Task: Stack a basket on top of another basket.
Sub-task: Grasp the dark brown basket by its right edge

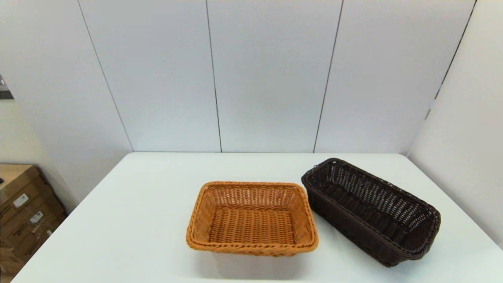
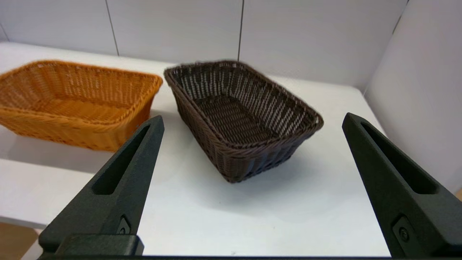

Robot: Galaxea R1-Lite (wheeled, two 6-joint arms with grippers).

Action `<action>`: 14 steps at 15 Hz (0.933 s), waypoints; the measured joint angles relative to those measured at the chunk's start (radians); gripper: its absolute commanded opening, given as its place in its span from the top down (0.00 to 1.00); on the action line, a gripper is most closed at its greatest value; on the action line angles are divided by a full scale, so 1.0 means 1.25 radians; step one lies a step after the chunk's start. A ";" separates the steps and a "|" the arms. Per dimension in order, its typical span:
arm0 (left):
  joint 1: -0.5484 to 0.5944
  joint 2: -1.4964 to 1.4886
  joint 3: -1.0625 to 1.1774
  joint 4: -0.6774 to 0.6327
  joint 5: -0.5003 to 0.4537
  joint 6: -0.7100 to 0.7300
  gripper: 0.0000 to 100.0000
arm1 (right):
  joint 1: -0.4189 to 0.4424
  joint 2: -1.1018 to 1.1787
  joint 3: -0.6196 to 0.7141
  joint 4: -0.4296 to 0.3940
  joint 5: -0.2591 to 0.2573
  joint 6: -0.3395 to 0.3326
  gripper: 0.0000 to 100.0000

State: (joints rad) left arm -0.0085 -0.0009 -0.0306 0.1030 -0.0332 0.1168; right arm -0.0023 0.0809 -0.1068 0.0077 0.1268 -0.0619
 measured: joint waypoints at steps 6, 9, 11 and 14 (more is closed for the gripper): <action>0.000 0.000 0.000 0.000 0.000 0.000 0.00 | 0.003 0.173 -0.018 0.008 -0.017 0.005 0.00; 0.000 0.000 0.000 0.001 0.000 0.001 0.00 | 0.007 0.267 -0.021 0.014 -0.017 0.009 0.00; 0.000 0.000 0.000 0.000 0.000 0.001 0.00 | 0.008 0.331 -0.026 0.015 -0.017 0.009 0.00; 0.000 0.000 0.000 0.000 0.000 0.001 0.00 | 0.007 0.416 -0.051 0.035 -0.017 0.027 0.00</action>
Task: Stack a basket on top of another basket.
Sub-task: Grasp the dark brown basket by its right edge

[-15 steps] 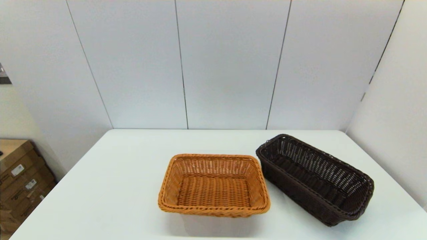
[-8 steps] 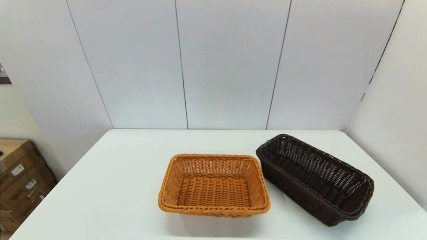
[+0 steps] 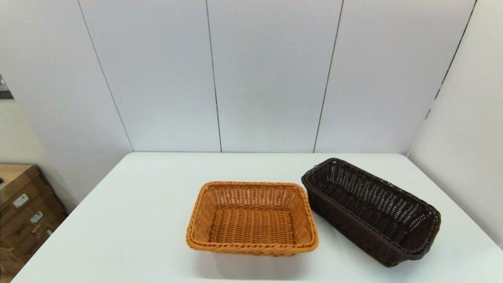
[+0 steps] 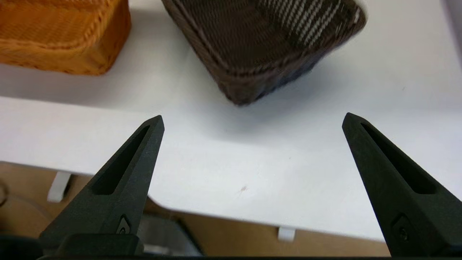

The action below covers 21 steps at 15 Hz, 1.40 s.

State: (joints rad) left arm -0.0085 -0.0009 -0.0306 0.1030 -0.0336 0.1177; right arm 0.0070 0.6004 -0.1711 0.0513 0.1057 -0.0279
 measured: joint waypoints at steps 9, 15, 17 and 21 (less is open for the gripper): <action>0.000 0.000 0.000 -0.001 0.000 0.000 0.00 | -0.001 0.244 -0.215 0.241 -0.002 0.093 0.00; 0.000 0.000 0.000 0.000 0.000 0.000 0.00 | -0.005 0.497 -0.425 0.322 -0.078 0.256 0.00; 0.000 0.000 0.000 0.000 0.000 0.000 0.00 | -0.006 0.589 -0.481 0.335 -0.126 0.339 0.00; 0.000 0.000 0.000 0.000 0.000 0.000 0.00 | -0.009 0.747 -0.551 0.341 -0.203 0.452 0.00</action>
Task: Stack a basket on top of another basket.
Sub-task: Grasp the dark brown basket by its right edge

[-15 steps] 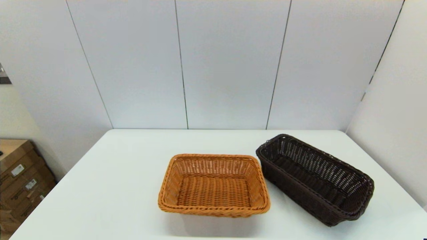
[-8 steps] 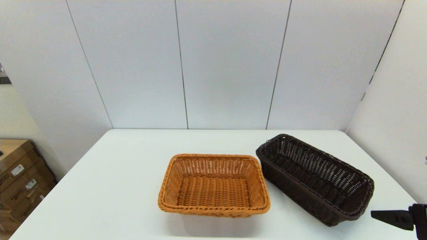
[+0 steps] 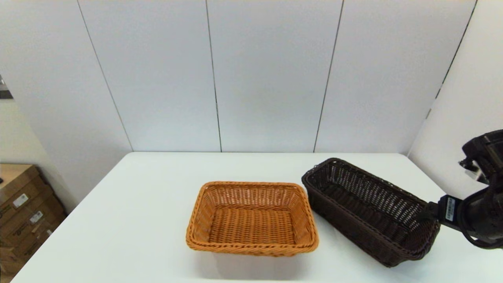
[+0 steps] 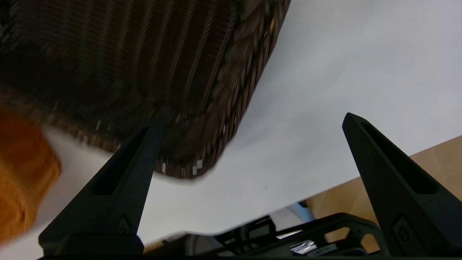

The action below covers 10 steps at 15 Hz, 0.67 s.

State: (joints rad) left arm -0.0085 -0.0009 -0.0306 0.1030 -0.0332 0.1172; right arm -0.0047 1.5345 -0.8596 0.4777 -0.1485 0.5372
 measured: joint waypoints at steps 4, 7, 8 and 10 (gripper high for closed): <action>0.000 0.000 0.000 0.000 0.000 0.000 0.00 | -0.001 0.135 -0.034 0.000 -0.007 0.067 0.00; 0.000 0.000 0.000 0.000 0.000 0.000 0.00 | -0.001 0.209 -0.043 0.001 -0.007 0.113 0.00; 0.000 0.000 0.000 0.000 0.000 0.000 0.00 | -0.001 0.228 -0.045 0.002 -0.007 0.131 0.00; 0.000 0.000 0.000 0.000 0.000 0.000 0.00 | -0.001 0.261 -0.060 0.018 -0.005 0.167 0.00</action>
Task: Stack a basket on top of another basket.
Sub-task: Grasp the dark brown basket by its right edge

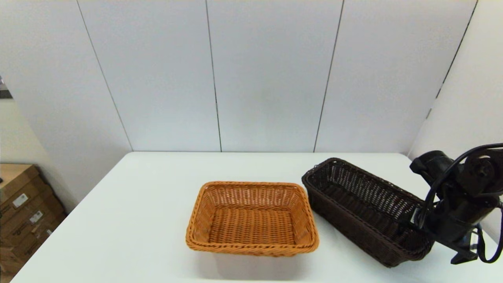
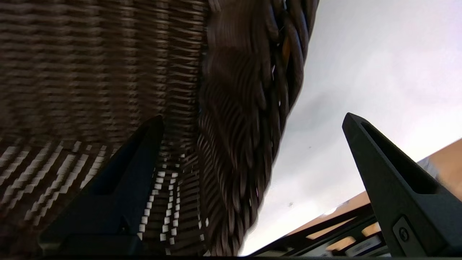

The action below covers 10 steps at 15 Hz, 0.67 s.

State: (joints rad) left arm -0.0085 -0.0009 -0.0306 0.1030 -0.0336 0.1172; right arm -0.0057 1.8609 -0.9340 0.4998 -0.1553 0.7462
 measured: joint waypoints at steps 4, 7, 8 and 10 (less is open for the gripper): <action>0.000 0.000 0.000 0.000 0.000 0.000 0.00 | -0.006 0.039 -0.060 0.090 0.020 0.085 0.00; 0.000 0.000 0.000 0.000 0.000 0.000 0.00 | -0.007 0.060 -0.089 0.098 0.065 0.140 0.00; 0.000 0.000 0.000 0.000 0.000 0.000 0.00 | -0.008 0.066 -0.094 0.100 0.086 0.145 0.00; 0.000 0.000 0.000 0.000 0.000 0.000 0.00 | -0.014 0.075 -0.106 0.108 0.111 0.148 0.00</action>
State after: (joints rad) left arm -0.0089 -0.0009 -0.0306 0.1030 -0.0336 0.1177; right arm -0.0238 1.9551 -1.0666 0.6353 -0.0168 0.9313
